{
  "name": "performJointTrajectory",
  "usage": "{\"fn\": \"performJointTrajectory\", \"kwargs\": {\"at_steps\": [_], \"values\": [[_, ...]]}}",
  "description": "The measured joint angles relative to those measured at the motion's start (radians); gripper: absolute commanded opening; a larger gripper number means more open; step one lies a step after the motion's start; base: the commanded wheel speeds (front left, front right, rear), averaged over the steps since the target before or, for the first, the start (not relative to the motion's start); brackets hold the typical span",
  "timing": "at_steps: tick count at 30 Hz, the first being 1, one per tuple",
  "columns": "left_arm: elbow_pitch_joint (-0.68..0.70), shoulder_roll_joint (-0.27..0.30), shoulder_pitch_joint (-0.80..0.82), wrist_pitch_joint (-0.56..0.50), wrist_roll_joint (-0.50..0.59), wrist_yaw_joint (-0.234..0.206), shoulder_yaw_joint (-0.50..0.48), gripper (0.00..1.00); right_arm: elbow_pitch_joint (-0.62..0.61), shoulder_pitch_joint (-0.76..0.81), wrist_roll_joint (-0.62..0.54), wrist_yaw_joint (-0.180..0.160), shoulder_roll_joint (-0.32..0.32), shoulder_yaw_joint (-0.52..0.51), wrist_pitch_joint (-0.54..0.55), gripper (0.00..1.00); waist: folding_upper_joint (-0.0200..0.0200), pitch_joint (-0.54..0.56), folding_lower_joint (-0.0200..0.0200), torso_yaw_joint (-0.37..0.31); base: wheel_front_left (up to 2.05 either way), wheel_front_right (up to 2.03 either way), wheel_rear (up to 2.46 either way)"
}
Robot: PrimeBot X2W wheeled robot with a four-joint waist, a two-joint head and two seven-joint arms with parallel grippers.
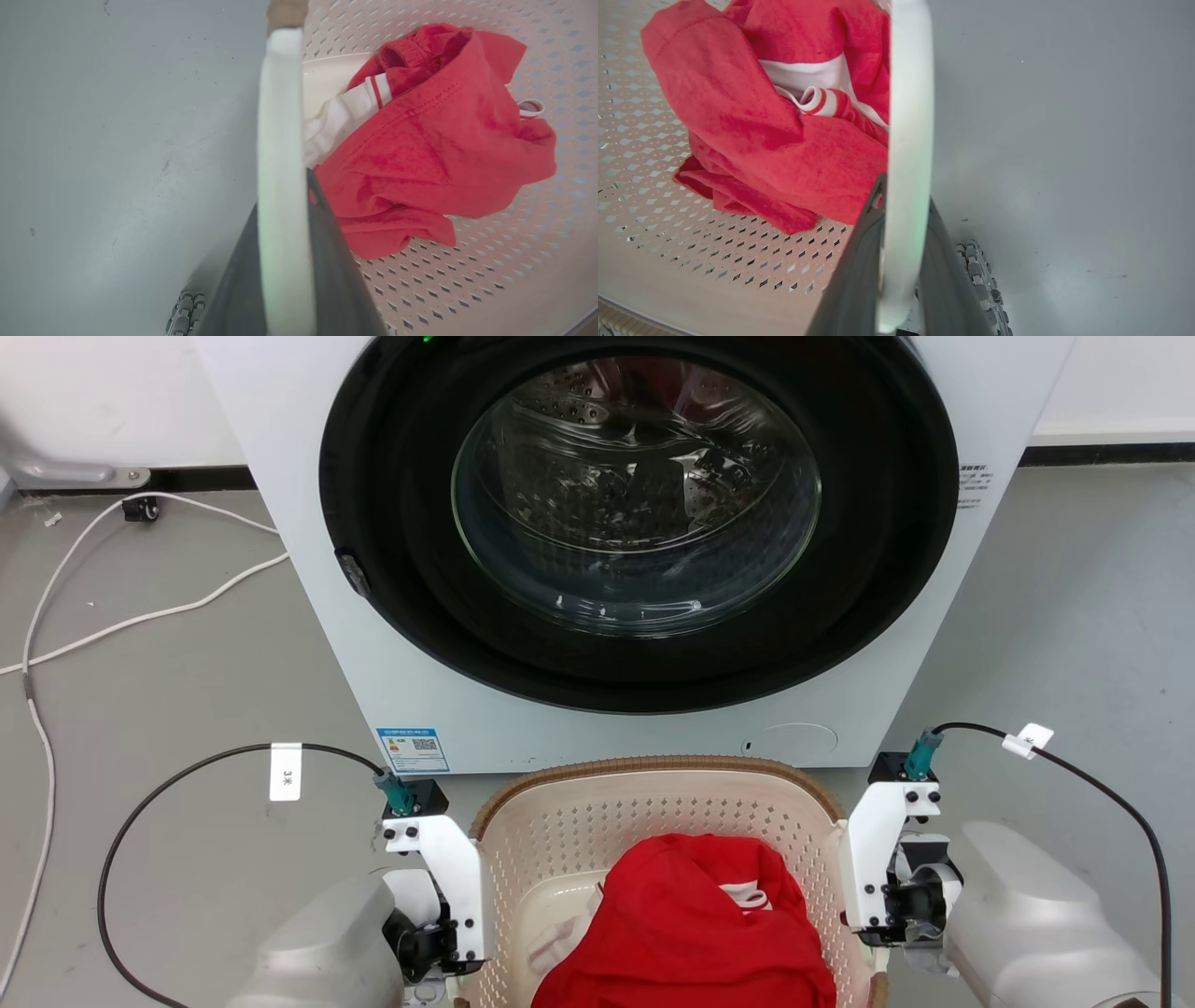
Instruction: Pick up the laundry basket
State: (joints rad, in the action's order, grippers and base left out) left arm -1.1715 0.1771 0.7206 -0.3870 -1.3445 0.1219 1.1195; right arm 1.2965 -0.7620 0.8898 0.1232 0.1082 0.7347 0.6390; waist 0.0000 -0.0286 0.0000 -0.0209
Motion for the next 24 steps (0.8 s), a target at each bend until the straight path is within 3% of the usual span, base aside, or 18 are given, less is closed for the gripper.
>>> {"fn": "performJointTrajectory", "kwargs": {"at_steps": [24], "values": [[-0.003,0.002,0.002,0.002,-0.024,0.0,0.023,0.0,0.001,0.005,0.007,0.0,0.0,-0.003,0.013,0.0,0.0,0.002,0.0,0.002,0.0,0.0,0.0]]}}
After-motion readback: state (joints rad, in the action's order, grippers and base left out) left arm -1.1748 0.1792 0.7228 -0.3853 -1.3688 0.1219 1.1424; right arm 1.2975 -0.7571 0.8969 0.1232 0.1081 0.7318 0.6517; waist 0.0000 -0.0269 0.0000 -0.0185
